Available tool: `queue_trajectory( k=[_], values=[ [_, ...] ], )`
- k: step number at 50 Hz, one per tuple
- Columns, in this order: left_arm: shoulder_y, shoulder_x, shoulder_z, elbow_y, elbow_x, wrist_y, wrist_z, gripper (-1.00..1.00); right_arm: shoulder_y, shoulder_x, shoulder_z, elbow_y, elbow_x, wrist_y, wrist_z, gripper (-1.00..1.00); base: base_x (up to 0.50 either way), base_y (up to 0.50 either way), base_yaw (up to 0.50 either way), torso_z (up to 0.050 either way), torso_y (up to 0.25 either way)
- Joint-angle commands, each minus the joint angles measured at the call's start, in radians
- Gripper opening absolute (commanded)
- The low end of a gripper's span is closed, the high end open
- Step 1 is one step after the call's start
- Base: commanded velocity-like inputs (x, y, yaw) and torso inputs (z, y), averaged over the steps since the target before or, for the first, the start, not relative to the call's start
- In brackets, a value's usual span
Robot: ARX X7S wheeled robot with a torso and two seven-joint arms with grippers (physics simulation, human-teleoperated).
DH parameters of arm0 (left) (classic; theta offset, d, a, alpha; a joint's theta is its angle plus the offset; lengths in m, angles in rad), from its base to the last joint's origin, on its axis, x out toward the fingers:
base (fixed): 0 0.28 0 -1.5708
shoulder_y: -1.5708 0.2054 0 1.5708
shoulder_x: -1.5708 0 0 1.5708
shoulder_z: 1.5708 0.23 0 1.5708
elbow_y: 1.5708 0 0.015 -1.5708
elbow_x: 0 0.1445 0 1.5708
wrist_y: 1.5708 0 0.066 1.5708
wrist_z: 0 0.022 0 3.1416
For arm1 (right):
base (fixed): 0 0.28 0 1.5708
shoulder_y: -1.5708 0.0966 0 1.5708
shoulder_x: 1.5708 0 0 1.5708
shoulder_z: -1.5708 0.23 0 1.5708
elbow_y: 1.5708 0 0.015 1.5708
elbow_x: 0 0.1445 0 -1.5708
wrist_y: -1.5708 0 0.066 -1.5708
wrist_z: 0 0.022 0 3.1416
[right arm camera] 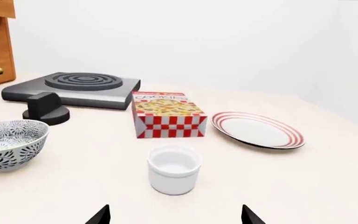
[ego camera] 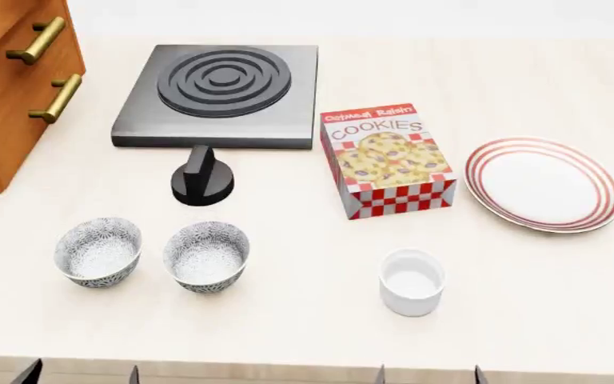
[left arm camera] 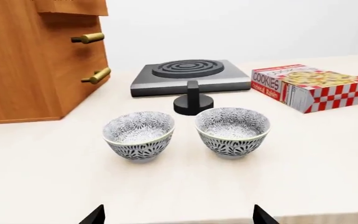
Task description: Pick the akita bowl from table center and place it on the plate.
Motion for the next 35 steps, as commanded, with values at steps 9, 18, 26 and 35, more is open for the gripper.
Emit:
queue_trajectory(
  k=[9,18,26,35],
  values=[
    [0.016,-0.006,-0.004,0.064,-0.021,-0.027,-0.011,1.00,-0.036,0.013,0.028,-0.072,0.053,0.003,-0.008,1.00,0.00,0.00,0.00,0.000,0.000],
    [0.022,-0.015,0.004,0.098,-0.036,-0.054,-0.024,1.00,-0.064,0.031,0.049,-0.135,0.071,0.008,0.020,1.00,0.00,0.00,0.00,0.000,0.000],
    [0.029,-0.029,-0.005,0.195,-0.073,-0.136,-0.036,1.00,-0.117,0.055,0.101,-0.268,0.089,0.042,0.058,1.00,0.00,0.00,0.00,0.000,0.000],
    [-0.059,-0.040,-0.058,0.359,-0.159,-0.297,-0.055,1.00,-0.197,0.091,0.224,-0.504,0.141,0.146,0.109,1.00,0.00,0.00,0.00,0.000,0.000]
  ],
)
